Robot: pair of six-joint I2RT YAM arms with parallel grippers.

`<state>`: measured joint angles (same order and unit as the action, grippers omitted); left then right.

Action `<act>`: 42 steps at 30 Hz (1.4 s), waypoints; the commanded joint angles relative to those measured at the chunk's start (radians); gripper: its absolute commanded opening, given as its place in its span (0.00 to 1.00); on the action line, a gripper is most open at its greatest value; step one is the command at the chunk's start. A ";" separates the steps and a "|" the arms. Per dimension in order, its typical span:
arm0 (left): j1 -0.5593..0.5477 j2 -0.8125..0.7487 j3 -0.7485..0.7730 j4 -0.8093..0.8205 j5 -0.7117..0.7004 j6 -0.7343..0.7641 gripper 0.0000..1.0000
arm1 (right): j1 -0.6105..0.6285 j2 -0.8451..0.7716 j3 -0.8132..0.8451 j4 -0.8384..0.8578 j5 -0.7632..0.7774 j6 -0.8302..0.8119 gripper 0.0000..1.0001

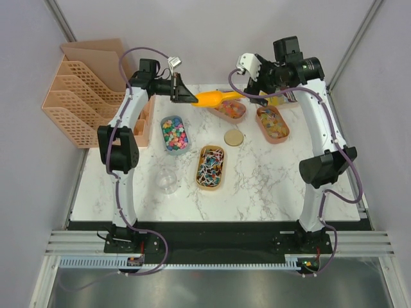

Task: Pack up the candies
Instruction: Adjust the spatula.

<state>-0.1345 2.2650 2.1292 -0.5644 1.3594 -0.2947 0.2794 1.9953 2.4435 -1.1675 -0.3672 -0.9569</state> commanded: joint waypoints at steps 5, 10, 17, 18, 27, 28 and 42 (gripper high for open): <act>-0.011 0.001 0.077 -0.324 -0.367 0.440 0.02 | 0.006 -0.087 -0.100 -0.224 -0.208 -0.109 0.97; -0.007 0.010 0.093 -0.338 -0.359 0.454 0.02 | 0.006 -0.144 -0.204 -0.228 -0.268 -0.131 0.95; -0.008 -0.021 0.080 -0.379 -0.270 0.480 0.02 | 0.006 -0.257 -0.521 0.069 -0.251 -0.128 0.88; -0.010 -0.036 0.063 -0.385 -0.261 0.483 0.02 | 0.006 -0.266 -0.587 0.159 -0.254 -0.120 0.88; -0.050 -0.071 0.026 -0.567 -0.224 0.620 0.02 | 0.010 -0.210 -0.607 0.360 -0.312 -0.049 0.88; -0.050 -0.076 0.018 -0.566 -0.221 0.620 0.02 | 0.012 -0.204 -0.604 0.361 -0.312 -0.060 0.88; -0.053 -0.097 0.035 -0.558 -0.180 0.592 0.02 | 0.023 -0.156 -0.635 0.215 -0.403 -0.210 0.87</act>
<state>-0.1909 2.2578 2.1456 -1.1137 1.1248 0.2680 0.2916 1.8378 1.8122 -0.9298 -0.6968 -1.1130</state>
